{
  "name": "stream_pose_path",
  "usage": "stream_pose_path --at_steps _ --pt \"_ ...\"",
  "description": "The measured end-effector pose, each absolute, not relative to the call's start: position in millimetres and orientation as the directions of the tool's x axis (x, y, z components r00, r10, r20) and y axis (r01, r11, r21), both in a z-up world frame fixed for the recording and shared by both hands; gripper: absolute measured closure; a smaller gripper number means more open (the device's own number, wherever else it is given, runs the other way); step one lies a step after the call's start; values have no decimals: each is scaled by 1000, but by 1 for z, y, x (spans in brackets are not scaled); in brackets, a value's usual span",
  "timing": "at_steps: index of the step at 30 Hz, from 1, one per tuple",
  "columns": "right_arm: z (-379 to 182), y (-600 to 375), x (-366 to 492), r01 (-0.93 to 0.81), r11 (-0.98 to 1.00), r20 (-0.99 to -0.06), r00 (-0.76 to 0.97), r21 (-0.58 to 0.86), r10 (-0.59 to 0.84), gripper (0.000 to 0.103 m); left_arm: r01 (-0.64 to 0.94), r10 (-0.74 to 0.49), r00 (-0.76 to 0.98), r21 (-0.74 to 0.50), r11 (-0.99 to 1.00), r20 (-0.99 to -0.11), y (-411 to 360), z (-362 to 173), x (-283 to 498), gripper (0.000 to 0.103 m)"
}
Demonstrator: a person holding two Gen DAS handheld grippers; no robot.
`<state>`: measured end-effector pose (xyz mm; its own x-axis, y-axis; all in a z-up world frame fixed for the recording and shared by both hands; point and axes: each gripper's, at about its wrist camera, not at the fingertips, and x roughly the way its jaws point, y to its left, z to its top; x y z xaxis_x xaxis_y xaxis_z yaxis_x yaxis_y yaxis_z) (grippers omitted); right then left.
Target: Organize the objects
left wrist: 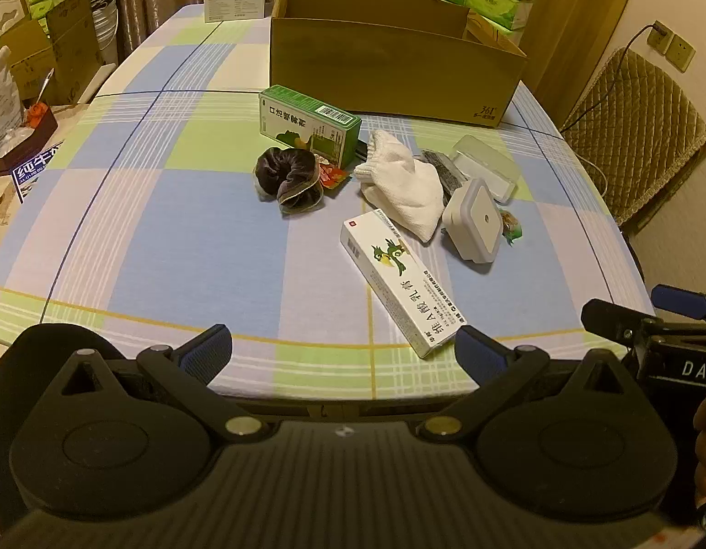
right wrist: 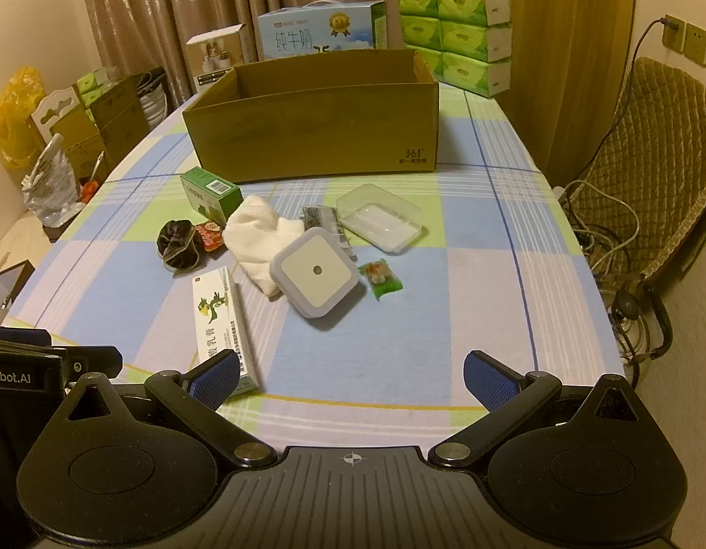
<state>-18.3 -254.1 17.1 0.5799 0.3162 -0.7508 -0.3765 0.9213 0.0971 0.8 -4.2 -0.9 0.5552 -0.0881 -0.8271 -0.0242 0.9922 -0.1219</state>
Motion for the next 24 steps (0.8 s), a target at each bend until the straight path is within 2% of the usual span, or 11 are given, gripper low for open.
stream_pose_path --at_steps 24 --pt "5 -260 -11 -378 919 -763 560 112 323 2 -55 -70 548 -120 991 -833 -4 -6 6 1"
